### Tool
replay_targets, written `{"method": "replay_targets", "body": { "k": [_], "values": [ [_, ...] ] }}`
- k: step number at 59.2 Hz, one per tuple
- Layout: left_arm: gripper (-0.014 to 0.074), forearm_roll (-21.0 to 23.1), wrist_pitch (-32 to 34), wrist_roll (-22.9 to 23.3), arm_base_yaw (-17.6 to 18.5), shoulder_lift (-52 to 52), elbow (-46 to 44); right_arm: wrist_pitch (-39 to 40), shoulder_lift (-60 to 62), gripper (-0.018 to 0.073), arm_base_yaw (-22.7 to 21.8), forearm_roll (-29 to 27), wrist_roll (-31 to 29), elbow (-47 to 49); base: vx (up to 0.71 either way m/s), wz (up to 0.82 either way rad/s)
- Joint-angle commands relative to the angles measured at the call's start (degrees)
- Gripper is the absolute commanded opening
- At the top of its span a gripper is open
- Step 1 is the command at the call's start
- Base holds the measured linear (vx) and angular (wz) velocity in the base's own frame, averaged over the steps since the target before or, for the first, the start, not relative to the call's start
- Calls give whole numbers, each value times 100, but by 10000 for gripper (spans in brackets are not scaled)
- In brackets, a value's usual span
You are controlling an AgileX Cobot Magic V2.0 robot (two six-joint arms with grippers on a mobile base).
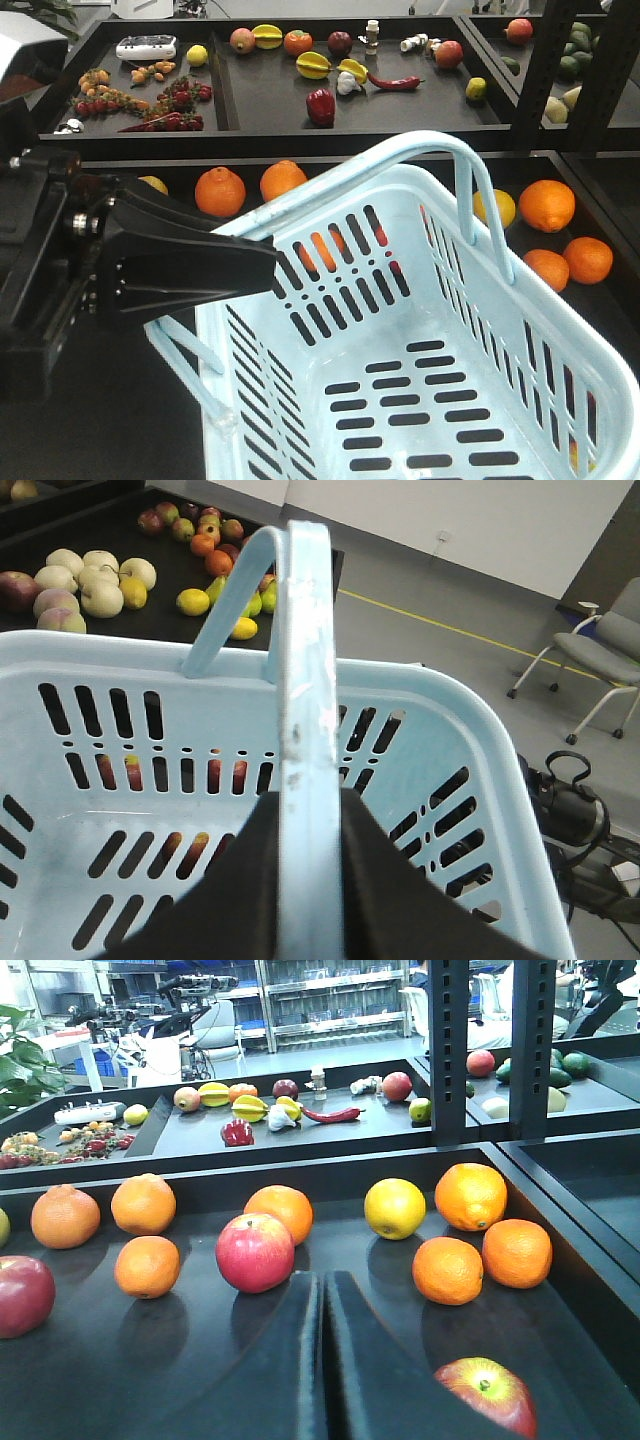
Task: Pick three apples into basket with both arms
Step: 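Hold the basket with the left gripper while the base settles at the table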
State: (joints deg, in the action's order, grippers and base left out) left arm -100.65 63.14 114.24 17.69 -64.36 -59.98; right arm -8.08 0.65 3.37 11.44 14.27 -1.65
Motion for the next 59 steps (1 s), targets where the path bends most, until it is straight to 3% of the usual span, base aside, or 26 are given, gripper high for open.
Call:
{"method": "replay_targets", "body": {
  "k": [1, 59],
  "values": [
    [-6, -116, -90, 54, 2, 139, -144, 433, 69, -5, -8, 36, -12, -71, 0, 0],
    [-6, -104, -289, 54, 2, 134, -144, 433, 69, -5, -8, 36, -12, -71, 0, 0]
  ]
}}
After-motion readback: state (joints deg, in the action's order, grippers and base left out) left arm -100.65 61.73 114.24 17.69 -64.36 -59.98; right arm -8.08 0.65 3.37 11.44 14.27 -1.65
